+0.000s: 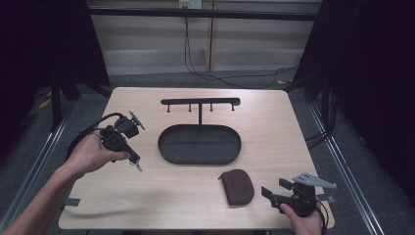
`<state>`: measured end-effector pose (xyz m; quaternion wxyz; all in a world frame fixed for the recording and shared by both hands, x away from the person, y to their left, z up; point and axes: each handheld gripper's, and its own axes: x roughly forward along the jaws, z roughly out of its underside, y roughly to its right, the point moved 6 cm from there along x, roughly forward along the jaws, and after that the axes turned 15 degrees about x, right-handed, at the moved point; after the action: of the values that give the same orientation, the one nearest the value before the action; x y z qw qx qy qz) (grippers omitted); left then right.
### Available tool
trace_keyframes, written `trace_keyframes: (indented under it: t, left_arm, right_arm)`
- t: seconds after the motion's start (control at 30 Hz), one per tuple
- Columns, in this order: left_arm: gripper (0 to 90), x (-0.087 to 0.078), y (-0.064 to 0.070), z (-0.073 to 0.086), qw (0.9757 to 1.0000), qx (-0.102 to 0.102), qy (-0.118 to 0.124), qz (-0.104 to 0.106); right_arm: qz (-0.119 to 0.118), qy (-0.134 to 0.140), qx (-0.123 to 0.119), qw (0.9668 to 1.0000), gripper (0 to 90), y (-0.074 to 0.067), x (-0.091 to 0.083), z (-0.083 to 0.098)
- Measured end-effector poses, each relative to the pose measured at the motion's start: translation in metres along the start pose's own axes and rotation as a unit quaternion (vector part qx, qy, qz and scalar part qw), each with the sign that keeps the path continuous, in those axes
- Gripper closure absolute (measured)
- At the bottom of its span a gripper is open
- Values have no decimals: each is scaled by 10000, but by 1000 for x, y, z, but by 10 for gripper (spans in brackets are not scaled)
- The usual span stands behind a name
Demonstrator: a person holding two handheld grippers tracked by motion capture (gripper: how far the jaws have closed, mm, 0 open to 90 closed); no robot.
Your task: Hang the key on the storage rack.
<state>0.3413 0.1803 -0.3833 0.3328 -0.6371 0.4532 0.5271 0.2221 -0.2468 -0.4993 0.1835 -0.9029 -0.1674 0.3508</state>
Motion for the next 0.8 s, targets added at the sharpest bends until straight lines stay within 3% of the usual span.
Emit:
trace_keyframes:
  t: [0.27,0.43,0.53,0.67,0.8]
  left_arm:
    - [889,-14,-2,-11,10000,68,-23,-11]
    - [888,-20,-6,-17,9997,151,-200,15]
    - [889,-24,-9,-22,9997,64,-214,-8]
    - [889,-31,-12,-29,9997,92,-210,21]
    - [890,-32,-14,-35,9992,103,-388,-8]
  right_arm:
    - [-18,-10,8,10000,188,-1,1,0]
    - [-25,-28,-16,10000,187,-1,2,0]
    - [-36,-37,-10,10000,186,0,2,0]
    - [-29,-30,-11,10000,186,0,1,0]
    - [-29,-34,-12,10000,187,0,2,0]
